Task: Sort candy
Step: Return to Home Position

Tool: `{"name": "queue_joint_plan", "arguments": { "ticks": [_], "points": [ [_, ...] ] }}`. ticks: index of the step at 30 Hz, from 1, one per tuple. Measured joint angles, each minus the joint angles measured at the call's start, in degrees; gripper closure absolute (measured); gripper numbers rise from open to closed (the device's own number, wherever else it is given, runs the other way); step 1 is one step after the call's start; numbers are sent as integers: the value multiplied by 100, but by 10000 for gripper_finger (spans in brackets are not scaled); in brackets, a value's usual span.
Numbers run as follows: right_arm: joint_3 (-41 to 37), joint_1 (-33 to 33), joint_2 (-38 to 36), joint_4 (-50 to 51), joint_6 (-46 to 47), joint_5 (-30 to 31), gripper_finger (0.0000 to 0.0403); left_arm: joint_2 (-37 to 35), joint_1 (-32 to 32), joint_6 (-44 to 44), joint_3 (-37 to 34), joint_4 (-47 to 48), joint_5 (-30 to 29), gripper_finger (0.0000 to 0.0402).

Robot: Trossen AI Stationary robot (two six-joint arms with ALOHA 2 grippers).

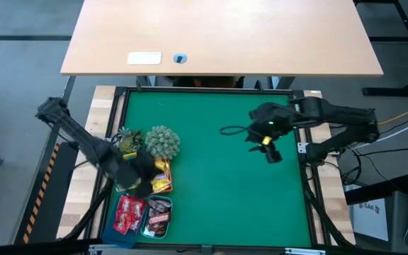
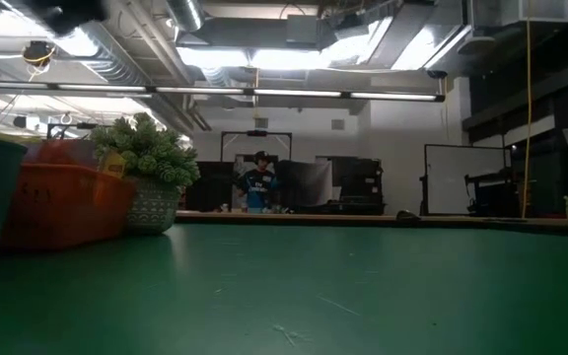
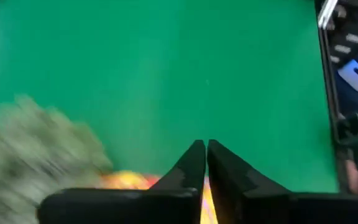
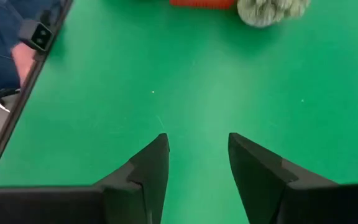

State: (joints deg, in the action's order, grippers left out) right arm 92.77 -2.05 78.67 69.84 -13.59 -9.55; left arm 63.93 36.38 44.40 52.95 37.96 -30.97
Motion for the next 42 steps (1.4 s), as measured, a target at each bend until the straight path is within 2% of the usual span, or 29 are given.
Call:
{"name": "queue_joint_plan", "arguments": {
  "ticks": [3,6,11,13,19,21,24,30,33,37,42],
  "points": [
    [0,-87,-353,132,-15,214,269,-565,-755,-1248,2,-39,183,399],
    [0,-90,-718,277,-11,452,315,-1185,-1370,-2327,4,-23,183,398],
    [-704,-41,-1603,-343,-204,450,393,-2204,-1887,-3478,-116,69,143,400],
    [-1300,34,-2106,-926,-257,347,393,-2652,-1945,-3740,-353,76,135,400],
    [-3241,514,-3426,-2583,-270,246,367,-3905,-2056,-4422,-1527,-868,179,400],
    [-3778,678,-3829,-3040,-189,184,369,-4280,-2079,-4501,-1936,-1098,199,400],
    [-4547,903,-4356,-3680,-139,-216,378,-4771,-2089,-4505,-2522,-1211,195,400],
    [-5935,1352,-5043,-4887,-31,-813,399,-5685,-2089,-4518,-3520,-1506,189,400],
    [-6465,1593,-5250,-5319,174,-1013,397,-6026,-2089,-4747,-3720,-1855,193,400],
    [-7122,1905,-5359,-6159,484,-1626,397,-6373,-2089,-4967,-3758,-1923,158,400],
    [-7890,2228,-5359,-7313,852,-1959,400,-6374,-2100,-4970,-3759,-1918,149,400]
  ]
}}
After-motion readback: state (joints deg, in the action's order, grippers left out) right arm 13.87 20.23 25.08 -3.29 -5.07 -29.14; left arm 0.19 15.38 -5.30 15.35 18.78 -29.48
